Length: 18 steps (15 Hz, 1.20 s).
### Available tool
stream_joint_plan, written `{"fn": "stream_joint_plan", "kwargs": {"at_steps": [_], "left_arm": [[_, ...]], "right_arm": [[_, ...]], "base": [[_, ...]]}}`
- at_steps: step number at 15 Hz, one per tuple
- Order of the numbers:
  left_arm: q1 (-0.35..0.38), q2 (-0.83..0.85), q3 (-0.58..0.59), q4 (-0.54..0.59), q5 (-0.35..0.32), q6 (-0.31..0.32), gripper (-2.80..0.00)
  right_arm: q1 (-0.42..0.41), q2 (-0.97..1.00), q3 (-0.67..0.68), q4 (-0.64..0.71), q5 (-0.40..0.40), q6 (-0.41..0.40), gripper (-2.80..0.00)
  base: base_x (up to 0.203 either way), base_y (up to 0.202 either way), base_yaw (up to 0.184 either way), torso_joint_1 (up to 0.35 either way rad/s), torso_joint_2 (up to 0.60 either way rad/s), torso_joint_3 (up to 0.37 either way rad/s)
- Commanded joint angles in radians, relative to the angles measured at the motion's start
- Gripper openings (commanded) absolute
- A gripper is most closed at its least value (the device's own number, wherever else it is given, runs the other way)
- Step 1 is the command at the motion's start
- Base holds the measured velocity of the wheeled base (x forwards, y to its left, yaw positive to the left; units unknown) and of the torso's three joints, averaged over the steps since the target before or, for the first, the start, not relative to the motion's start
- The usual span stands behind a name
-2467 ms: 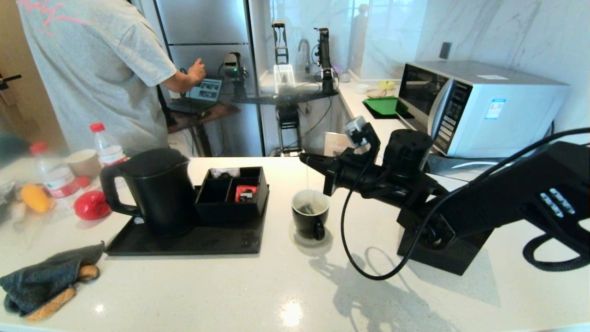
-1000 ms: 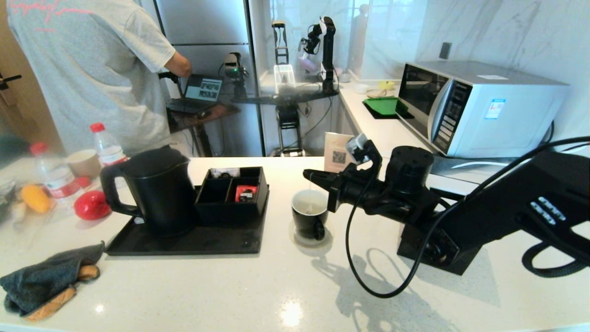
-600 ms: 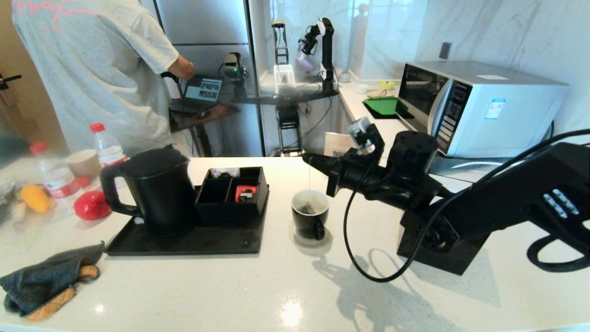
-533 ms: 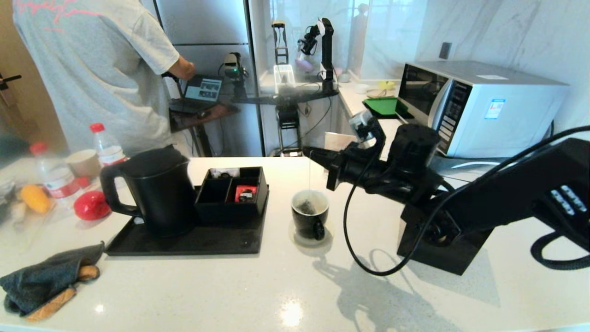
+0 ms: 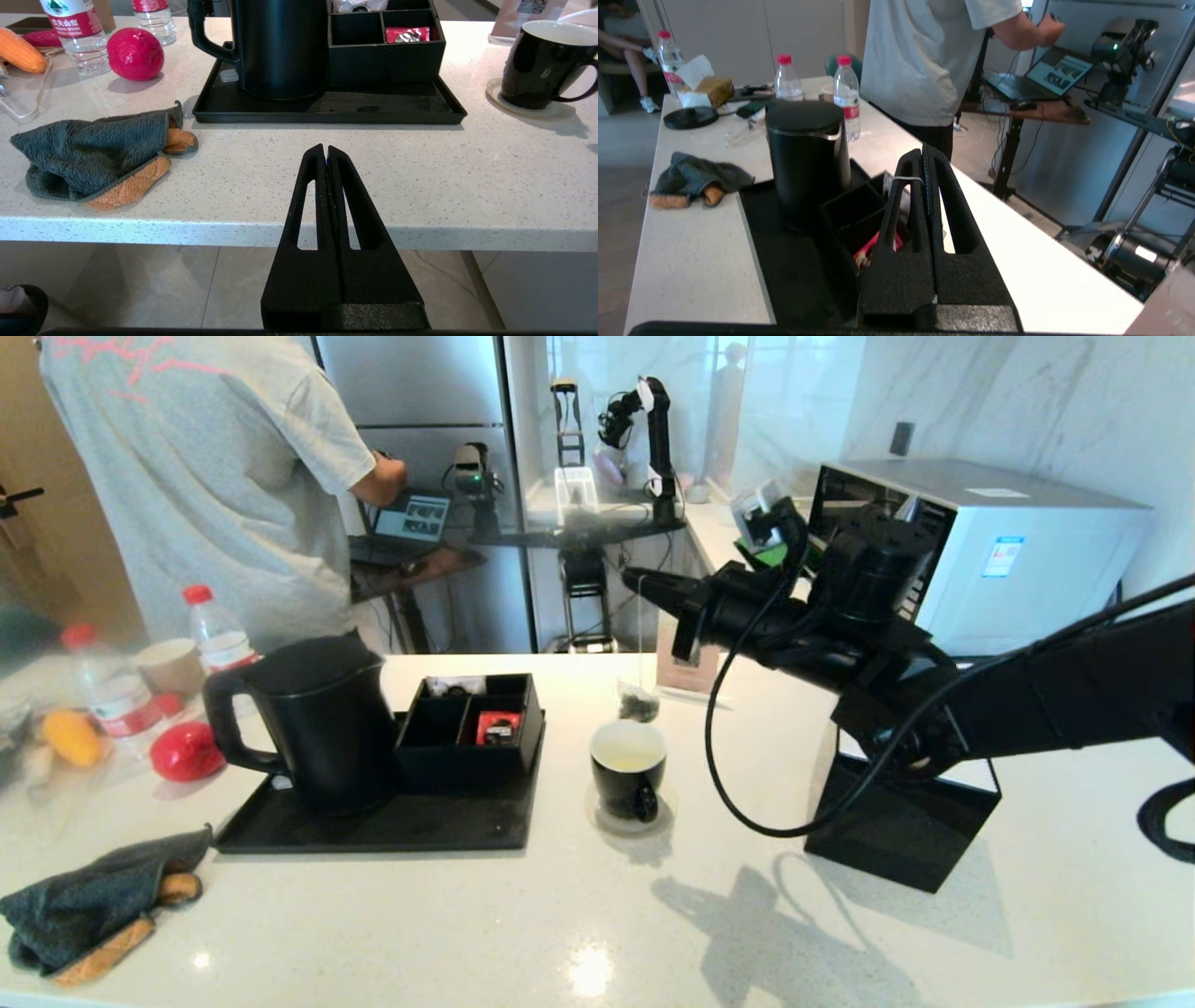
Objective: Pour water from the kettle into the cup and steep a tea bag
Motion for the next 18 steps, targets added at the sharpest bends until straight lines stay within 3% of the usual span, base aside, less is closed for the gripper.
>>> {"fn": "stream_joint_plan", "kwargs": {"at_steps": [1, 9, 18], "left_arm": [[0.0, -0.002, 0.0, 0.0, 0.0, -0.001, -2.8], [0.0, -0.002, 0.0, 0.0, 0.001, -0.001, -2.8], [0.0, -0.002, 0.0, 0.0, 0.001, -0.001, -2.8]], "right_arm": [[0.0, 0.005, 0.079, -0.036, 0.005, -0.014, -2.8], [0.004, 0.101, 0.279, -0.235, 0.007, -0.016, -2.8], [0.002, 0.112, 0.251, -0.244, 0.006, -0.018, -2.8]], "base": [[0.0, 0.0, 0.0, 0.0, 0.0, 0.0], [0.0, 0.0, 0.0, 0.0, 0.0, 0.0], [0.0, 0.0, 0.0, 0.0, 0.0, 0.0]]}}
